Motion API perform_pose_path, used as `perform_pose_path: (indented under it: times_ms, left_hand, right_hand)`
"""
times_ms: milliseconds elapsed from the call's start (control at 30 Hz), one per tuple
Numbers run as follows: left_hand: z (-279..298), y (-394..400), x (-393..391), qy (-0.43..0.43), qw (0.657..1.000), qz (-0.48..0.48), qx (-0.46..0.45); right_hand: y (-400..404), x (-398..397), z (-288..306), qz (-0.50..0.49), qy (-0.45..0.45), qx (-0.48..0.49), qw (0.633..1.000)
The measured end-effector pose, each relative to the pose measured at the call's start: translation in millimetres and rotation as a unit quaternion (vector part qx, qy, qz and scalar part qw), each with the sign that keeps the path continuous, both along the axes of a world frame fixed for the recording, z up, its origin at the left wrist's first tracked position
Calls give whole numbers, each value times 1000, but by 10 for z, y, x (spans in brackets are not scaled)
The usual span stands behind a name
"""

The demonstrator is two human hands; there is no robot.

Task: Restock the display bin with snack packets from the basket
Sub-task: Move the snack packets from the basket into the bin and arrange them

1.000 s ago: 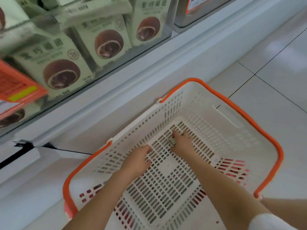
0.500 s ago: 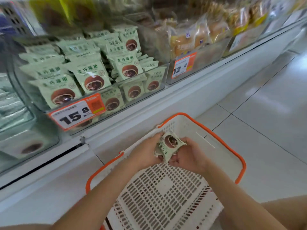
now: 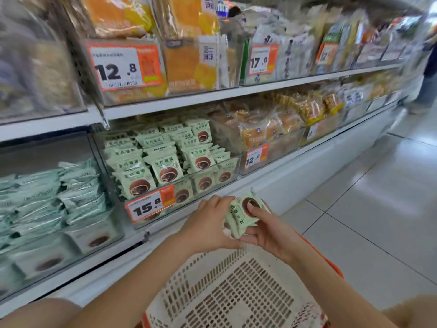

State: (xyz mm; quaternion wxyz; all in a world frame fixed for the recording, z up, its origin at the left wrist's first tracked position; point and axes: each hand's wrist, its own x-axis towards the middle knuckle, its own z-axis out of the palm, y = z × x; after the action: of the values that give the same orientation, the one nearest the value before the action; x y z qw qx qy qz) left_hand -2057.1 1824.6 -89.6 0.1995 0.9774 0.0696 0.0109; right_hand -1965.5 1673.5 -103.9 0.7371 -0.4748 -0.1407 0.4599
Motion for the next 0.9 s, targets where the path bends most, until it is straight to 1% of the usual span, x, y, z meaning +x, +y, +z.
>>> perform_pose_path:
  times_ms: [33,67,100,133,200,233,267,300,367,400,433,467,500,567,633,700,800,833,867,900]
  left_hand:
    - [29,14,16,-6,999,13,-35]
    - [70,23,34,-11,994,38,-99]
    - [132,27,46,-12,980,67,-186]
    - [199,28,52,-8,954,93,-284]
    - [314,20,53,13,876,121,-467]
    - [354,13,51,15,845,127,-519]
    - [362,18,51,4,827,132,-546]
    - [360,30,52,-16,817,145,-559]
    - [369,73,50,-43,808,172,-562]
    - [374,111,57,-44,813,176,-553]
    - [401,143,55,-39,827,176,-532]
    - [429,186,51,-33,847,173,-501]
    - [464,225,53,-29,865,168,-473]
    - [546,263,73,-30,879,159,-448]
    - [605,257,111,-47,877,167,-449]
    - [649,252,153,-69,877,189,-437]
    - [693,303,186,-129,904,189,-360]
    - [719,335,187,-158,911,191,-329]
    - [738,381,190,-184,915,193,-302]
    - [756,426,194,-205,917,194,-283]
  right_hand:
    - [16,-4,31,-25,1,14,1000]
    - [28,-3,60,-48,-2,29,998]
    - [39,0,85,-65,-11,37,997]
    - [47,-1,113,-76,-28,33,996]
    - [64,-11,145,-93,-82,-8,992]
    - [74,-15,146,-94,-104,-28,990]
    - [87,-21,145,-89,-116,-39,988]
    - [99,-27,141,-80,-121,-47,988]
    - [112,-30,162,-74,-131,-65,987]
    - [109,-13,175,-78,-150,-76,983]
    - [102,20,189,-86,-186,-89,975]
    - [89,60,218,-95,-240,-102,961]
    - [80,99,260,-97,-309,-116,939]
    - [94,129,376,-72,-453,-148,876]
    - [176,125,457,-33,-558,-168,812]
    - [303,115,484,-19,-637,-206,743]
    - [476,190,564,-57,-700,-266,661]
    - [534,228,609,-52,-709,-277,646]
    - [598,257,665,-35,-706,-269,654]
    - [668,284,718,-18,-690,-246,681]
